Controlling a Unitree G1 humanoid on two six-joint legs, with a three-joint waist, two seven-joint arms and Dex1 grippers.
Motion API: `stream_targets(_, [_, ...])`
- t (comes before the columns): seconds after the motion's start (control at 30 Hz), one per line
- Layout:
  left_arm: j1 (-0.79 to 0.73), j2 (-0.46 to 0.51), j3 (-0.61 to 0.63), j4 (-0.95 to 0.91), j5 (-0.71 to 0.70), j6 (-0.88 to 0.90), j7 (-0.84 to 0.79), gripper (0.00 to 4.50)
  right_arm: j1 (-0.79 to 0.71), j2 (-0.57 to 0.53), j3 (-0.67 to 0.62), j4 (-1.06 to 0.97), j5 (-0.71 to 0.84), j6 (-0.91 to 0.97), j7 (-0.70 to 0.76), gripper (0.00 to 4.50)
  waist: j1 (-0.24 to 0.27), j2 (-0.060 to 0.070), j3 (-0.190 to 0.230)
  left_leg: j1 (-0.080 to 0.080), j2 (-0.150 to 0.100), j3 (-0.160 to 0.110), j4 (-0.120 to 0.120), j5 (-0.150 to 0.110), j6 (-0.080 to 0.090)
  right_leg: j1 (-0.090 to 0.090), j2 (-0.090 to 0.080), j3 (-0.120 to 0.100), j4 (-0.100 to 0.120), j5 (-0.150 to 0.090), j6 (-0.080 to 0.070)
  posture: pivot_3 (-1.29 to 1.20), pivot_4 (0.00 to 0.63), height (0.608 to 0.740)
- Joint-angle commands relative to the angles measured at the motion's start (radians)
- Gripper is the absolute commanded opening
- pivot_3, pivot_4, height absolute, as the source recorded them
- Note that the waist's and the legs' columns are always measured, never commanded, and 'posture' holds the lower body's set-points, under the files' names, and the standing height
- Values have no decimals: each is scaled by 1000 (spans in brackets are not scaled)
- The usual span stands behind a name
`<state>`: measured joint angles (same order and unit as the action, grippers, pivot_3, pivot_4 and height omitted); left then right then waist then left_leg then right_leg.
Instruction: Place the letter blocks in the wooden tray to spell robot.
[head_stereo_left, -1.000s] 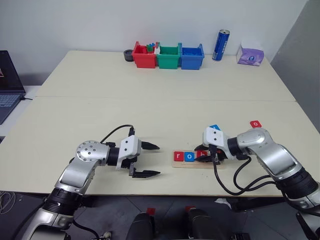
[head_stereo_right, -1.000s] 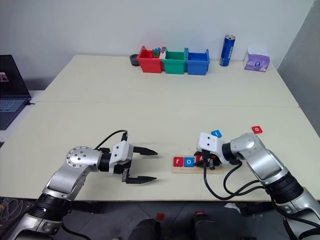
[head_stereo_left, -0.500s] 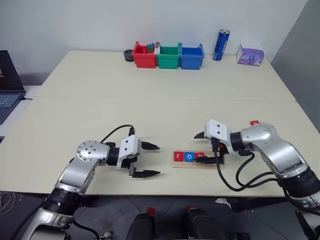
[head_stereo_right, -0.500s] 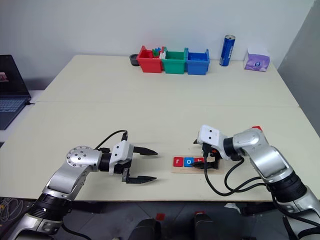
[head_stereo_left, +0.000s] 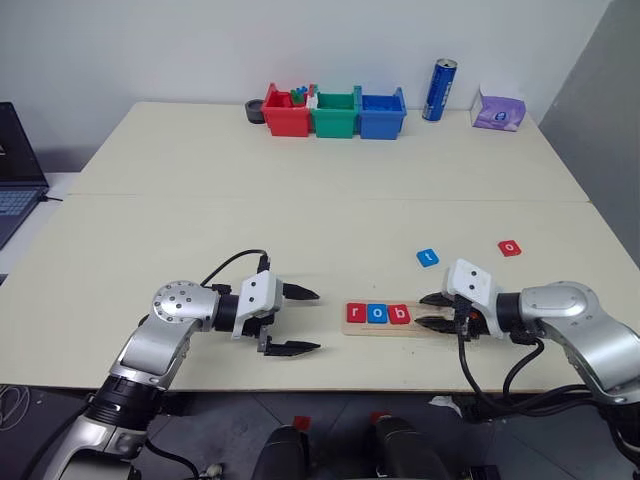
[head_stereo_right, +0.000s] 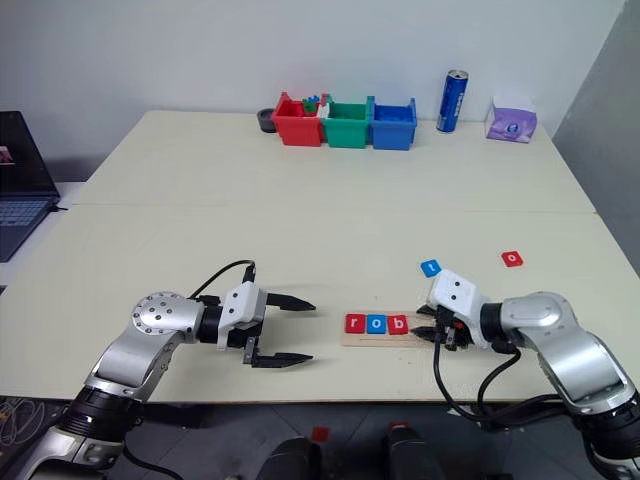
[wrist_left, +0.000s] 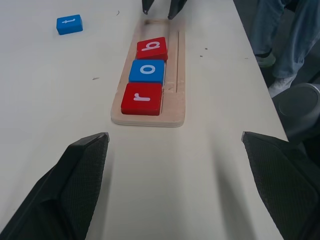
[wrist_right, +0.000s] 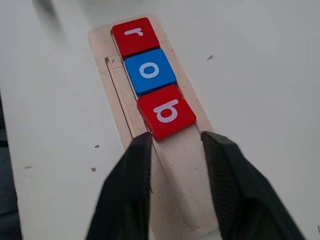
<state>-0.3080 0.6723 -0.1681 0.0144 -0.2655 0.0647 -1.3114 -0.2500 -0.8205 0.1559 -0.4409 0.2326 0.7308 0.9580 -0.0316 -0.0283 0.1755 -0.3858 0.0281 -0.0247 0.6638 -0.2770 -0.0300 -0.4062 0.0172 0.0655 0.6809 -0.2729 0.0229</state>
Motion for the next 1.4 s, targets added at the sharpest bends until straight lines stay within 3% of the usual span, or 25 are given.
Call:
stream_targets(0.03, [-11, 1, 1, 4, 1, -31, -9, 4500, 10, 3, 5, -43, 12, 9, -16, 357, 0, 0, 0, 0, 0, 0, 0, 0, 0, 0, 0, 0, 0, 0, 0, 0, 150, 740])
stream_targets(0.07, [-9, 1, 1, 6, 2, -34, -10, 4500, 12, 10, 5, -55, 27, 19, -15, 31, 0, 0, 0, 0, 0, 0, 0, 0, 0, 0, 0, 0, 0, 0, 0, 0, 150, 740])
stream_targets(0.57, [-15, -3, -3, -14, 1, -16, 1, 4500, -58, 79, 165, -38, -20, 29, -82, 31, 0, 0, 0, 0, 0, 0, 0, 0, 0, 0, 0, 0, 0, 0, 0, 0, 150, 740])
stream_targets(1.4, [12, -3, -1, -9, 2, -34, 4, 4500, -82, 110, 171, -29, -38, 3, -90, 31, 0, 0, 0, 0, 0, 0, 0, 0, 0, 0, 0, 0, 0, 0, 0, 0, 150, 740])
